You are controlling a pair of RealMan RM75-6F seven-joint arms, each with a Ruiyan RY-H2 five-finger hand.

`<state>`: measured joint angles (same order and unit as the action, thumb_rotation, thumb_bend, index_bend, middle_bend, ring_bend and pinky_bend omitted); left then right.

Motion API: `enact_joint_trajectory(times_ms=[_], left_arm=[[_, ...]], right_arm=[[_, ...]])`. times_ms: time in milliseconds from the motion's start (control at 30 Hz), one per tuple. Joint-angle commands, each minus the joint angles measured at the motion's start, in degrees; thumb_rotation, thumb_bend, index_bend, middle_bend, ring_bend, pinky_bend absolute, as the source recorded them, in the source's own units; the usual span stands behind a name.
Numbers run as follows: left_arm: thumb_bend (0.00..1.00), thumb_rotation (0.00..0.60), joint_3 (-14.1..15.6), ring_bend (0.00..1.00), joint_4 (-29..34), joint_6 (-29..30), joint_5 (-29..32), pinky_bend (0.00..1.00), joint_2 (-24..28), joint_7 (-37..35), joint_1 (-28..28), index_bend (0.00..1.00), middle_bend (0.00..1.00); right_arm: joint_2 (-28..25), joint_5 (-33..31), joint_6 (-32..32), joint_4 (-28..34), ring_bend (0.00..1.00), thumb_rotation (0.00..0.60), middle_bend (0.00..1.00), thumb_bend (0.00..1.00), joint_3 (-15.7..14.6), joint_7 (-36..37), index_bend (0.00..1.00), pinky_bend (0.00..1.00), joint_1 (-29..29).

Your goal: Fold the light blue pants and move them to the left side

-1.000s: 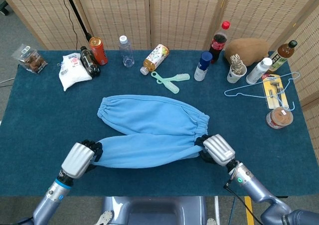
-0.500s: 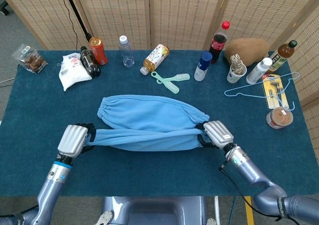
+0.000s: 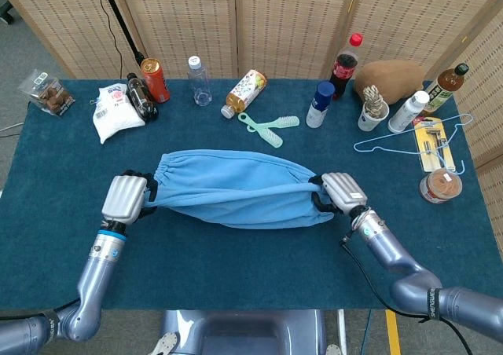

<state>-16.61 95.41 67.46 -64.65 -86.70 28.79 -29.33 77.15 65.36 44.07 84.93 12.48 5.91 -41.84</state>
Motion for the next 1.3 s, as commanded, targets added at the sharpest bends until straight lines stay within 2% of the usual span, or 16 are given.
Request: enact_joint_trajectory(times_ms=[33, 467, 533, 667, 767, 833, 900, 967, 1033, 1100, 1200, 1300], left_arm=[[0.41, 0.6, -2.01, 0.52, -2.06, -0.97, 3.7, 0.36, -1.49, 2.31, -2.62, 0.84, 0.59], [0.4, 0.6, -4.72, 0.5, -7.75, -3.8, 14.75, 0.28, -4.25, 5.85, -8.8, 0.84, 0.59], [0.39, 0.6, -5.02, 0.48, -8.64, -3.57, 16.01, 0.27, -4.63, 6.75, -9.67, 0.82, 0.58], [0.36, 0.6, -5.28, 0.35, -10.15, -2.84, 18.97, 0.24, -5.64, 9.32, -11.4, 0.55, 0.37], [0.36, 0.6, -5.5, 0.23, -11.47, -2.61, 19.98, 0.23, -6.52, 9.4, -12.46, 0.4, 0.21], [0.35, 0.6, -5.59, 0.15, -12.5, -2.37, 20.0, 0.21, -7.03, 9.34, -13.15, 0.33, 0.12], [0.35, 0.6, -5.73, 0.11, -13.88, -2.18, 19.8, 0.19, -7.72, 8.87, -13.89, 0.26, 0.05], [0.35, 0.6, -5.99, 0.05, -14.97, -2.34, 19.97, 0.17, -8.2, 8.29, -14.46, 0.15, 0.0], [0.34, 0.6, -6.21, 0.02, -15.97, -2.51, 20.66, 0.14, -8.47, 8.17, -15.06, 0.05, 0.0], [0.33, 0.6, -6.28, 0.0, -16.43, -2.65, 21.03, 0.09, -8.51, 7.85, -15.3, 0.0, 0.0], [0.3, 0.6, -6.33, 0.0, -16.71, -2.66, 20.73, 0.06, -8.22, 6.57, -15.34, 0.0, 0.0], [0.26, 0.6, -5.76, 0.0, -16.36, -2.05, 19.01, 0.06, -7.44, 4.98, -14.94, 0.0, 0.0]], right_arm=[[1.22, -1.58, -1.52, -1.98, 0.43, 0.6, 0.49, 0.84, 0.6, -0.76, 0.59, 0.57, -1.44], [5.53, -5.61, -4.97, -10.1, 0.43, 0.6, 0.49, 0.84, 1.63, -2.01, 0.59, 0.57, -5.07], [6.18, -5.89, -5.1, -11.56, 0.43, 0.6, 0.49, 0.84, 1.83, -1.79, 0.59, 0.57, -5.34], [7.46, -5.93, -5.23, -13.96, 0.43, 0.6, 0.49, 0.84, 1.91, -1.21, 0.59, 0.56, -5.58], [8.73, -5.33, -4.44, -16.02, 0.39, 0.6, 0.47, 0.84, 1.94, -0.91, 0.57, 0.5, -5.59], [9.45, -4.96, -4.04, -17.06, 0.31, 0.6, 0.42, 0.84, 1.99, -0.64, 0.52, 0.4, -5.6], [10.21, -4.47, -3.17, -18.24, 0.18, 0.6, 0.31, 0.84, 2.23, -0.36, 0.42, 0.28, -5.58], [10.81, -4.19, -2.35, -19.17, 0.09, 0.6, 0.2, 0.84, 2.29, -0.59, 0.32, 0.2, -5.51], [10.43, -4.5, -3.27, -19.26, 0.02, 0.6, 0.07, 0.73, 1.96, -1.44, 0.18, 0.12, -5.69], [9.7, -4.68, -3.91, -18.69, 0.0, 0.6, 0.0, 0.49, 1.87, -1.95, 0.04, 0.02, -5.82], [9.39, -3.83, -2.13, -18.52, 0.0, 0.6, 0.0, 0.3, 1.94, -2.64, 0.0, 0.0, -5.49], [8.57, -4.07, -0.96, -17.44, 0.0, 0.6, 0.0, 0.25, 2.09, -3.6, 0.0, 0.0, -5.0]])
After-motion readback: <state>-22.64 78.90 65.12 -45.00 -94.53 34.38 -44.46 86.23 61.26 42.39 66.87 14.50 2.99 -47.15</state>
